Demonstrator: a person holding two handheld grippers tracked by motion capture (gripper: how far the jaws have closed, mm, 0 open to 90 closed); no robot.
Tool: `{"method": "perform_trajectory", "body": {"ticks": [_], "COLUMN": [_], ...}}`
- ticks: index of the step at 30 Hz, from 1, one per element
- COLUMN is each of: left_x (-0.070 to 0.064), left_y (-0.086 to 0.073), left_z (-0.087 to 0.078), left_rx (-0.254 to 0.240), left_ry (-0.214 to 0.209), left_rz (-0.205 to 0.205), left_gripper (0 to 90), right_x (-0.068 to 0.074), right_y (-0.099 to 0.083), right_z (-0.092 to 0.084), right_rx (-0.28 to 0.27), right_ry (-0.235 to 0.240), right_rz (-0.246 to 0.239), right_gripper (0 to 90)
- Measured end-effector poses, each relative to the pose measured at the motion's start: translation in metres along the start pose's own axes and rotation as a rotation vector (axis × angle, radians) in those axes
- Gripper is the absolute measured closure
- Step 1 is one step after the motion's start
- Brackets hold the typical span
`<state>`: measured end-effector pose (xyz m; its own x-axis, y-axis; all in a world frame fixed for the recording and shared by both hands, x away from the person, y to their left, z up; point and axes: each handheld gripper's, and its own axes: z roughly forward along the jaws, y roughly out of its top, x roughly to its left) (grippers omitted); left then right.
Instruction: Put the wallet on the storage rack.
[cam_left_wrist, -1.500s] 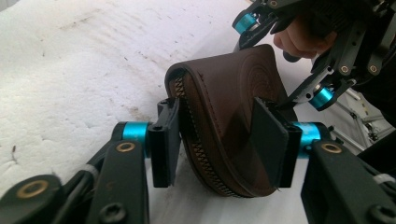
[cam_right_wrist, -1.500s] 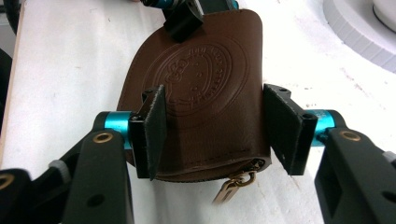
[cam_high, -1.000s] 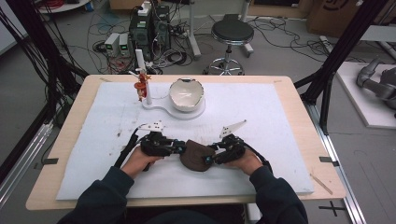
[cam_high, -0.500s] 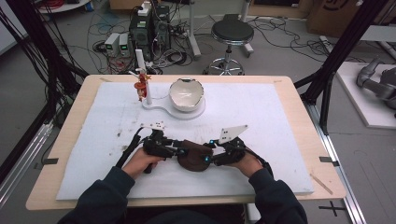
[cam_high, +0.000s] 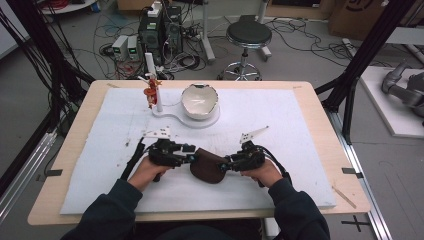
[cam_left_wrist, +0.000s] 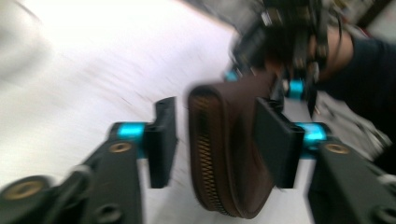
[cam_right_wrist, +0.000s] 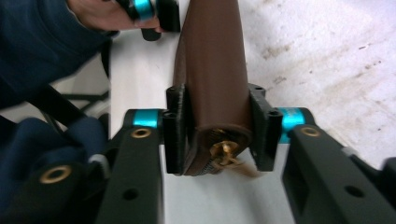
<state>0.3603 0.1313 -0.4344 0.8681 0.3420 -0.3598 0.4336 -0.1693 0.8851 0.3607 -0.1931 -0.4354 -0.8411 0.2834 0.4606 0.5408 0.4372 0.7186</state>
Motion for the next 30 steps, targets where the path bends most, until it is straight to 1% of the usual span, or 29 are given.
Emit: {"method": "perform_trajectory", "body": {"ticks": [1, 2, 3, 4, 5, 6, 7, 8, 9, 10, 11, 12, 13, 14, 16, 17, 18, 19, 20, 21, 22, 23, 24, 25, 27, 29, 30], "left_x": [0.002, 0.004, 0.004, 0.008, 0.008, 0.014, 0.016, 0.016, 0.02, 0.025, 0.027, 0.027, 0.028, 0.031, 0.034, 0.034, 0.038, 0.04, 0.04, 0.041, 0.041, 0.041, 0.041, 0.039, 0.038, 0.038, 0.038], "left_y": [0.007, 0.009, 0.009, 0.012, 0.012, 0.013, 0.013, 0.013, 0.013, 0.011, 0.011, 0.011, 0.01, 0.006, 0.001, 0.001, -0.003, -0.005, -0.005, -0.007, -0.007, -0.008, -0.008, -0.007, -0.007, -0.007, -0.007], "left_z": [-0.017, -0.026, -0.026, -0.046, -0.046, -0.065, -0.072, -0.072, -0.083, -0.098, -0.105, -0.105, -0.112, -0.123, -0.13, -0.13, -0.135, -0.137, -0.137, -0.141, -0.141, -0.142, -0.142, -0.142, -0.141, -0.141, -0.141], "left_rx": [-0.048, -0.069, -0.069, -0.094, -0.094, -0.103, -0.102, -0.102, -0.1, -0.1, -0.102, -0.102, -0.111, -0.131, -0.138, -0.138, -0.136, -0.137, -0.137, -0.154, -0.154, -0.159, -0.163, -0.17, -0.168, -0.168, -0.171], "left_ry": [0.108, 0.156, 0.156, 0.269, 0.269, 0.347, 0.378, 0.378, 0.423, 0.484, 0.51, 0.51, 0.532, 0.562, 0.581, 0.581, 0.599, 0.602, 0.602, 0.602, 0.602, 0.602, 0.603, 0.598, 0.596, 0.594, 0.594], "left_rz": [0.021, 0.032, 0.032, 0.05, 0.05, 0.051, 0.052, 0.052, 0.056, 0.057, 0.064, 0.064, 0.062, 0.051, 0.039, 0.039, 0.02, 0.011, 0.011, 0.009, 0.009, 0.013, 0.02, 0.033, 0.045, 0.044, 0.042], "left_gripper": [39.2, 36.8, 35.2, 34.1, 33.9, 33.2, 32.6, 32.2, 31.6, 31.3, 31.0, 30.8, 30.8, 30.7, 30.0, 28.9, 26.7, 24.7, 24.4, 24.4, 24.4, 24.4, 24.4, 24.4, 24.4, 24.4, 24.4], "right_x": [0.0, 0.0, 0.0, 0.0, -0.001, -0.002, -0.002, -0.002, -0.001, -0.001, 0.0, 0.0, 0.001, 0.002, 0.003, 0.003, 0.003, 0.003, 0.003, 0.004, 0.004, 0.004, 0.004, 0.004, 0.004, 0.003, 0.003], "right_y": [0.0, 0.001, 0.001, 0.002, 0.002, 0.002, 0.003, 0.003, 0.004, 0.005, 0.006, 0.006, 0.01, 0.012, 0.018, 0.02, 0.023, 0.026, 0.026, 0.031, 0.031, 0.034, 0.041, 0.046, 0.056, 0.068, 0.068], "right_z": [-0.002, -0.005, -0.008, -0.01, -0.012, -0.015, -0.017, -0.019, -0.023, -0.026, -0.028, -0.028, -0.033, -0.035, -0.037, -0.038, -0.039, -0.04, -0.04, -0.042, -0.042, -0.044, -0.047, -0.048, -0.05, -0.052, -0.052], "right_rx": [-0.018, -0.036, -0.053, -0.067, -0.082, -0.098, -0.114, -0.129, -0.153, -0.172, -0.191, -0.191, -0.222, -0.229, -0.238, -0.242, -0.25, -0.256, -0.256, -0.259, -0.259, -0.263, -0.272, -0.271, -0.273, -0.275, -0.275], "right_ry": [-0.015, -0.038, -0.062, -0.088, -0.113, -0.14, -0.172, -0.194, -0.224, -0.251, -0.274, -0.274, -0.319, -0.348, -0.39, -0.41, -0.422, -0.427, -0.427, -0.442, -0.442, -0.445, -0.44, -0.441, -0.436, -0.43, -0.43], "right_rz": [-0.008, -0.018, -0.024, -0.024, -0.02, -0.026, -0.029, -0.035, -0.033, -0.038, -0.042, -0.042, -0.054, -0.063, -0.068, -0.074, -0.083, -0.089, -0.089, -0.1, -0.1, -0.111, -0.116, -0.12, -0.14, -0.17, -0.17], "right_gripper": [66.0, 66.6, 66.8, 66.8, 66.8, 66.8, 66.7, 66.7, 66.7, 66.7, 66.7, 66.7, 66.7, 66.7, 66.8, 66.8, 66.8, 66.8, 66.8, 66.9, 66.9, 66.9, 66.9, 67.0, 67.0, 67.1, 67.1]}}
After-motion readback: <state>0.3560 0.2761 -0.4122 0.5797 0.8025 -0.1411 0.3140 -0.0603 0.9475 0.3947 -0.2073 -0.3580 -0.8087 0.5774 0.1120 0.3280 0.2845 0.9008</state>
